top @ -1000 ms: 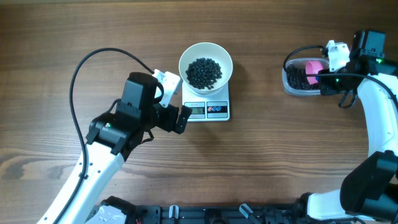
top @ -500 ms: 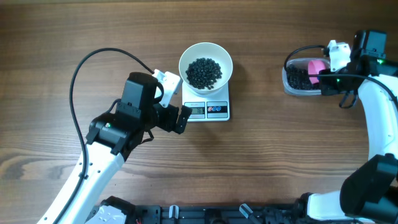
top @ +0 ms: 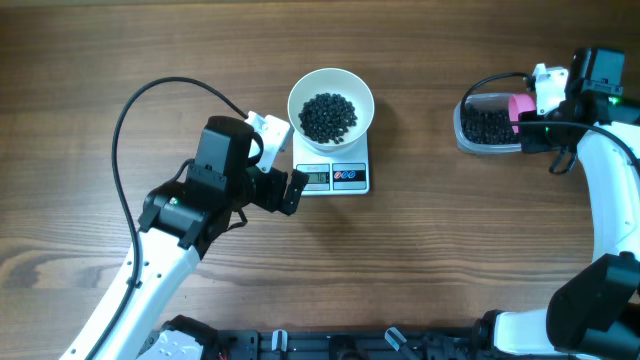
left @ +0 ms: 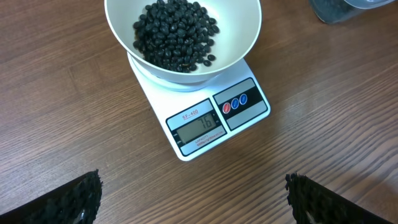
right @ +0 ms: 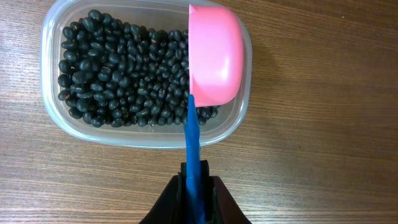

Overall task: Scoop item into bowl and weigh 150g on scale
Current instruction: 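Drag the scoop through the black beans in the tub with the right gripper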

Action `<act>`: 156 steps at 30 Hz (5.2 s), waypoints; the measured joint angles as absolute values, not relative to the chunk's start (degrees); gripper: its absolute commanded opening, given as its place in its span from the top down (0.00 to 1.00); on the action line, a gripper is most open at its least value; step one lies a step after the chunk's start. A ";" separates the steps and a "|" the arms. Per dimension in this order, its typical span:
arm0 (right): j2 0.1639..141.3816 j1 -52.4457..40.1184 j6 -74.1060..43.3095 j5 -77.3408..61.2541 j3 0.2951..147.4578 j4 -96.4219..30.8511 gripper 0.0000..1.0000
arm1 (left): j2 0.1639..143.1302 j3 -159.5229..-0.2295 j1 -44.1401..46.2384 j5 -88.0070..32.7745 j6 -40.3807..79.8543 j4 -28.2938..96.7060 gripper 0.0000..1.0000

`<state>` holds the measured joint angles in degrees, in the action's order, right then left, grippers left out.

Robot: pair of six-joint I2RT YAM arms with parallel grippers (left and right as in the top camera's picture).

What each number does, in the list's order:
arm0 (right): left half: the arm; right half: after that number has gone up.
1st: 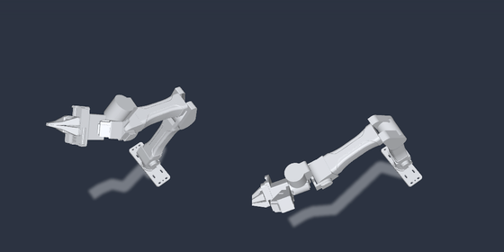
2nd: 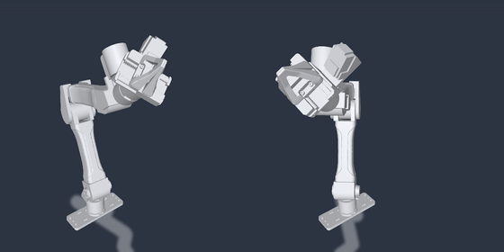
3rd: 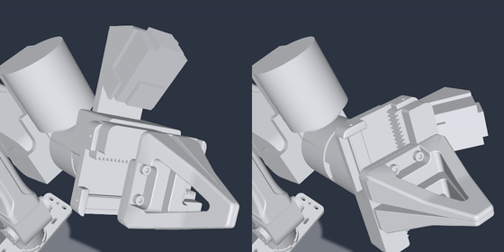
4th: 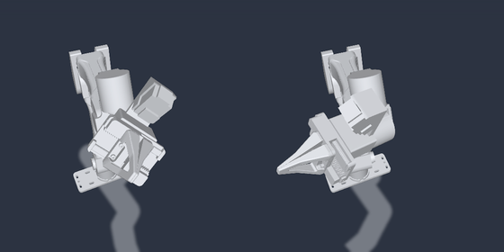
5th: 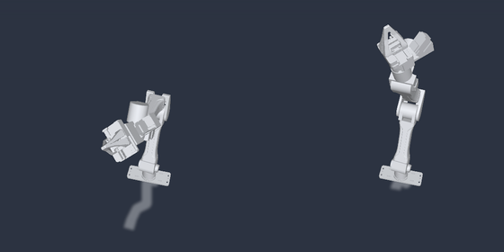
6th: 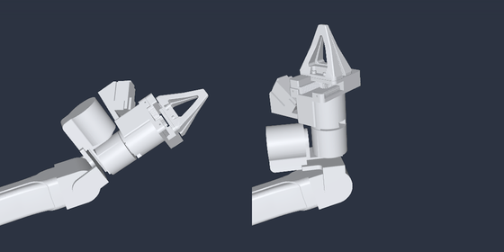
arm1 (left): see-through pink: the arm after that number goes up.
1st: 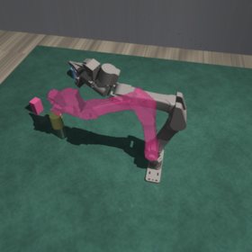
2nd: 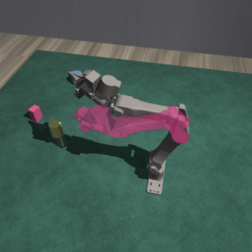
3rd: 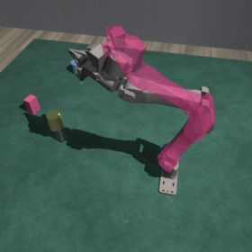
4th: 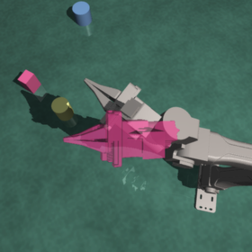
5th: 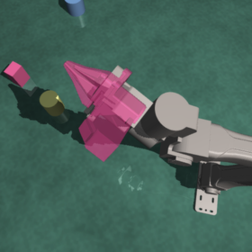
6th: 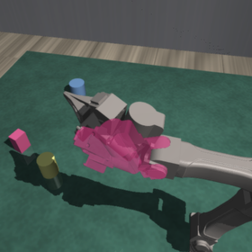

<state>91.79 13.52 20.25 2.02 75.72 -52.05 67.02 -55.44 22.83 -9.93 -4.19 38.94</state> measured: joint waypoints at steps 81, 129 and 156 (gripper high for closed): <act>96.88 20.62 22.48 -27.40 75.72 -61.49 0.96 | 67.02 -55.44 22.83 -9.93 -4.19 38.94 0.00; 97.21 26.57 22.17 -36.03 75.72 -62.87 0.96 | 67.02 -55.44 22.83 -9.93 -4.19 38.96 0.00; 97.21 28.03 17.50 -40.29 75.72 -60.18 0.96 | 67.02 -55.44 22.83 -9.93 -4.19 38.96 0.00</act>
